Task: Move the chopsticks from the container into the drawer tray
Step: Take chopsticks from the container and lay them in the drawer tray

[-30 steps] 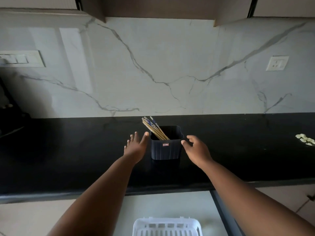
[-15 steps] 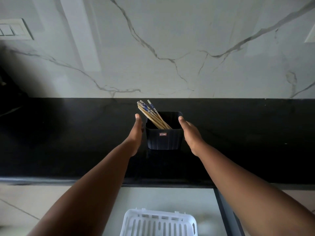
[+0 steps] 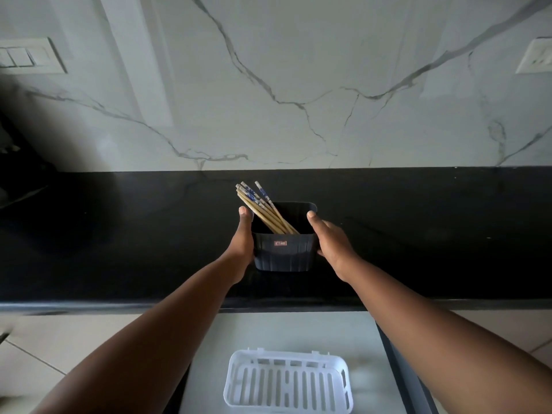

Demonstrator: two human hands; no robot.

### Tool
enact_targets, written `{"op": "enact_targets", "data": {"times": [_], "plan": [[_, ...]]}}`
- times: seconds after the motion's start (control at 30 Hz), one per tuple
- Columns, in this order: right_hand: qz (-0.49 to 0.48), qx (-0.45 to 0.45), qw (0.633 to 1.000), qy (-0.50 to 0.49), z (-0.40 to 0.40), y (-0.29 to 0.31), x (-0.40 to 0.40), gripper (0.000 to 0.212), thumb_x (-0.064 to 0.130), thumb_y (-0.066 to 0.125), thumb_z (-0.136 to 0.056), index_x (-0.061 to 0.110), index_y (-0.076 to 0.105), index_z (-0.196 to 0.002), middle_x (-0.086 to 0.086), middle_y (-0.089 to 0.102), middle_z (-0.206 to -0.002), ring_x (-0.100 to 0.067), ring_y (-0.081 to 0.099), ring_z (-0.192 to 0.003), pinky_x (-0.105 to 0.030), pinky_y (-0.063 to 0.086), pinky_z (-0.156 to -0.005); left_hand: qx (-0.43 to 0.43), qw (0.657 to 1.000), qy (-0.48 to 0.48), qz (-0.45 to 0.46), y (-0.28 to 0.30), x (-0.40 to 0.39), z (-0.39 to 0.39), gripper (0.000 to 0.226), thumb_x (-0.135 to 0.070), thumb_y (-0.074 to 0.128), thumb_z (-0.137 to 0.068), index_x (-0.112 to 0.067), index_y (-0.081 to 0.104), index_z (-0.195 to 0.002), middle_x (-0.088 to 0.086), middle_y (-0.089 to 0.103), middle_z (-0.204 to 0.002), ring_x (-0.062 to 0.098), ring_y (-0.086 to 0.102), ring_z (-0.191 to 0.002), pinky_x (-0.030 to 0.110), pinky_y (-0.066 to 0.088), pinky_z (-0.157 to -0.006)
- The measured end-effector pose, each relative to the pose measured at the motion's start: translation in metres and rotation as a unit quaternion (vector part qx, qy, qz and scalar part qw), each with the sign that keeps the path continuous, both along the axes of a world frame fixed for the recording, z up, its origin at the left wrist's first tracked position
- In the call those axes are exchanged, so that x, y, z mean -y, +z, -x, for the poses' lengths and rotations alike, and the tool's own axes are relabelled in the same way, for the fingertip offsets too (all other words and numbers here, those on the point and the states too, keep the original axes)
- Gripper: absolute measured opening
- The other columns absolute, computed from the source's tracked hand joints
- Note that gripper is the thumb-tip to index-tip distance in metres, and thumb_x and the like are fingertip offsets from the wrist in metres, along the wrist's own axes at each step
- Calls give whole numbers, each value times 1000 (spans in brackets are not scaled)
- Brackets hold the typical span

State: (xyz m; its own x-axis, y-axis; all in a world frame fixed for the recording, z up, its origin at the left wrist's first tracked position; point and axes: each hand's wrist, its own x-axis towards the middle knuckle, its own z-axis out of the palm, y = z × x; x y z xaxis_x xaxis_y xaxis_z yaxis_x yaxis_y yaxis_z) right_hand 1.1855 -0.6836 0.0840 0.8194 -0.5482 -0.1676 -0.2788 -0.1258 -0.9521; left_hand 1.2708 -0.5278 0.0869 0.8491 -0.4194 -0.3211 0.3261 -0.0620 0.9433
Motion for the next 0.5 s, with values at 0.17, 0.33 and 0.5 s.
{"op": "enact_targets", "data": {"times": [0.17, 0.33, 0.5], "plan": [[41, -9, 997, -57, 15, 1, -21, 61, 58, 37, -96, 3, 58, -84, -4, 52, -76, -21, 54, -77, -43, 50, -81, -16, 999, 22, -36, -4, -23, 5, 84, -72, 12, -91, -11, 50, -135, 13, 55, -134, 27, 53, -117, 41, 41, -102], [56, -10, 993, -104, 23, 1, -31, 56, 54, 39, -97, 14, 33, -57, -1, 37, -54, -17, 39, -53, -34, 35, -60, 11, 995, 21, -101, -5, -35, 3, 87, -73, 12, -90, -8, 59, -123, 14, 63, -120, 28, 58, -106, 39, 43, -87], [141, -49, 983, -111, 29, 3, -27, 56, 48, 38, -99, 12, 43, -56, -2, 49, -56, -18, 48, -54, -29, 33, -52, 28, 985, -7, -172, -6, -41, -4, 86, -77, 14, -86, -12, 61, -116, 14, 67, -107, 29, 61, -101, 41, 46, -85]]}}
